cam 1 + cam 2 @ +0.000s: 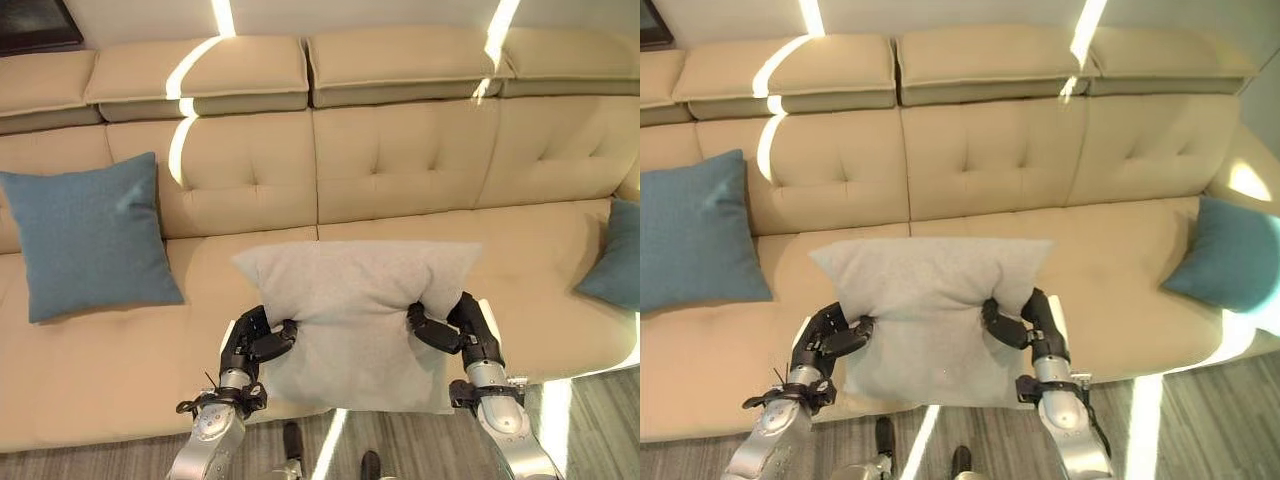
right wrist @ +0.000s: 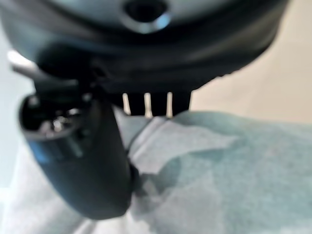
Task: Pick up all the scattered cushions and arrange them neatly on the sofa.
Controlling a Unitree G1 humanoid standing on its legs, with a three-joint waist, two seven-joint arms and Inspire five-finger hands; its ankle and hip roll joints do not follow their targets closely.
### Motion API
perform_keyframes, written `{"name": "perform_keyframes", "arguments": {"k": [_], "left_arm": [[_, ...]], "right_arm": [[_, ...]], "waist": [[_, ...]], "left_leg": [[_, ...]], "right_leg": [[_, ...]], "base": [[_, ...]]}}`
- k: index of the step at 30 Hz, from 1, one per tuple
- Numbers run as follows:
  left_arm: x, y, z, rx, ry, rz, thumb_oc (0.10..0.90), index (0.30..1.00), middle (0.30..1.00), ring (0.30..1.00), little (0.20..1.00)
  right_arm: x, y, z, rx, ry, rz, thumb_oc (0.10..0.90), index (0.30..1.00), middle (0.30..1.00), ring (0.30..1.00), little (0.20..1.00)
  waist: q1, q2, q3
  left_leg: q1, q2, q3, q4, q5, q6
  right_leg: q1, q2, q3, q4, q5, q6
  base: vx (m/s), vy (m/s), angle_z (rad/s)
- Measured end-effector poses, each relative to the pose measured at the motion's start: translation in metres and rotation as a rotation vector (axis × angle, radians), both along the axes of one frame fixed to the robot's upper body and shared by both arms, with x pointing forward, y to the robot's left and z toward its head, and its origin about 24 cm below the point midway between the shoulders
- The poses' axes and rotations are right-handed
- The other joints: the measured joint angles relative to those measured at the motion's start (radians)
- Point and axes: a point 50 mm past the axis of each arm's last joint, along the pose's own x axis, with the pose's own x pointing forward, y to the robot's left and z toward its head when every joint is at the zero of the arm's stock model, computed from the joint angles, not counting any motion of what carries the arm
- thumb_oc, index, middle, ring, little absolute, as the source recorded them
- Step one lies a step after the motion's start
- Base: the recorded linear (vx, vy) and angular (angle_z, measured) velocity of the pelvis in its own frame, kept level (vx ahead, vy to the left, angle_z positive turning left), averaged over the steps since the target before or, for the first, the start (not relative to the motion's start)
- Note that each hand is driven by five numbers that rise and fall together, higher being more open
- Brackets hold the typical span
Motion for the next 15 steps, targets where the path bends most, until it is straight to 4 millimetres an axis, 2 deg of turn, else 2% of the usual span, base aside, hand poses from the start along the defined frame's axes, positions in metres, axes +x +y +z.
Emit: {"name": "perform_keyframes", "arguments": {"k": [2,3,5,6,7,8,10,11,12,13,15], "left_arm": [[0.003,0.005,0.004,0.019,-0.013,0.002,0.400,0.300,0.300,0.300,0.300],[0.007,0.005,0.007,0.025,-0.028,-0.002,0.400,0.300,0.300,0.300,0.300],[0.009,0.009,0.010,0.034,-0.040,0.003,0.400,0.300,0.300,0.300,0.300],[0.011,0.008,0.011,0.032,-0.045,0.005,0.400,0.300,0.300,0.300,0.300],[0.011,0.009,0.012,0.030,-0.050,0.007,0.400,0.300,0.300,0.300,0.300],[0.012,0.012,0.012,0.036,-0.052,0.018,0.400,0.300,0.300,0.300,0.300],[0.012,0.012,0.011,0.033,-0.049,0.021,0.400,0.300,0.300,0.300,0.300],[0.011,0.012,0.010,0.032,-0.045,0.022,0.400,0.300,0.300,0.300,0.300],[0.011,0.011,0.009,0.031,-0.039,0.019,0.400,0.300,0.300,0.300,0.300],[0.008,0.009,0.007,0.026,-0.030,0.015,0.400,0.300,0.300,0.300,0.300],[0.001,0.005,0.002,0.001,-0.011,0.024,0.400,0.300,0.300,0.300,0.300]], "right_arm": [[0.002,0.003,0.002,-0.002,-0.007,0.012,0.400,0.300,0.300,0.300,0.300],[0.003,0.003,0.003,-0.001,-0.012,0.013,0.400,0.300,0.300,0.300,0.300],[0.006,0.006,0.004,0.011,-0.022,0.016,0.400,0.300,0.300,0.300,0.300],[0.007,0.007,0.005,0.018,-0.029,0.016,0.400,0.300,0.300,0.300,0.300],[0.010,0.009,0.008,0.018,-0.041,0.025,0.400,0.300,0.300,0.300,0.300],[0.011,0.010,0.009,0.016,-0.047,0.028,0.400,0.300,0.300,0.300,0.300],[0.011,0.010,0.009,0.013,-0.047,0.029,0.400,0.300,0.300,0.300,0.300],[0.011,0.010,0.009,0.013,-0.043,0.028,0.400,0.300,0.300,0.300,0.300],[0.009,0.009,0.007,0.012,-0.037,0.026,0.400,0.300,0.300,0.300,0.300],[0.007,0.008,0.005,0.011,-0.027,0.020,0.400,0.300,0.300,0.300,0.300],[0.006,0.005,0.004,-0.003,-0.020,0.021,0.400,0.300,0.300,0.300,0.300]], "waist": [[0.011,-0.001,0.001],[0.016,-0.002,0.003],[0.016,-0.010,0.007],[0.012,-0.015,0.010],[0.016,-0.020,0.011],[0.008,-0.034,0.019],[0.000,-0.033,0.021],[-0.009,-0.035,0.022],[-0.020,-0.038,0.023],[-0.036,-0.039,0.022],[-0.030,-0.011,0.023]], "left_leg": [[0.017,-0.007,0.012,0.000,-0.016,0.022],[0.030,-0.003,0.011,0.000,-0.018,0.024],[0.046,0.005,0.011,0.002,-0.030,0.042],[0.051,0.008,0.006,0.001,-0.041,0.047],[0.054,0.013,0.008,0.000,-0.065,0.044],[0.055,0.009,0.004,-0.003,-0.071,0.047],[0.057,0.014,-0.002,-0.022,-0.065,0.038],[0.058,0.012,-0.008,-0.023,-0.060,0.031],[0.065,0.006,-0.021,-0.023,-0.058,0.023],[0.078,0.000,-0.044,-0.024,-0.062,0.009],[0.094,0.033,-0.056,-0.028,-0.072,-0.021]], "right_leg": [[-0.019,-0.009,0.002,0.057,-0.012,0.018],[-0.055,-0.020,0.003,0.149,-0.031,0.043],[-0.122,-0.022,0.018,0.297,-0.043,0.060],[-0.158,-0.025,0.027,0.364,-0.069,0.074],[-0.193,-0.023,0.033,0.386,-0.103,0.063],[-0.229,-0.018,0.062,0.318,-0.098,0.057],[-0.280,0.010,0.084,0.228,-0.068,0.033],[-0.285,0.013,0.083,0.172,-0.029,0.030],[-0.281,0.015,0.083,0.106,0.040,0.026],[-0.249,0.013,0.080,0.064,0.142,0.003],[-0.183,0.050,0.061,-0.029,0.173,-0.035]], "base": [[0.06,0.101,-0.26],[0.03,0.063,-0.10],[0.07,0.042,-0.07],[0.14,0.016,-0.19],[0.18,-0.020,-0.13],[0.23,-0.034,-0.17],[0.14,-0.055,0.07],[0.09,-0.055,0.35],[0.13,-0.088,0.57],[0.17,-0.136,0.50],[0.14,-0.125,0.21]]}}
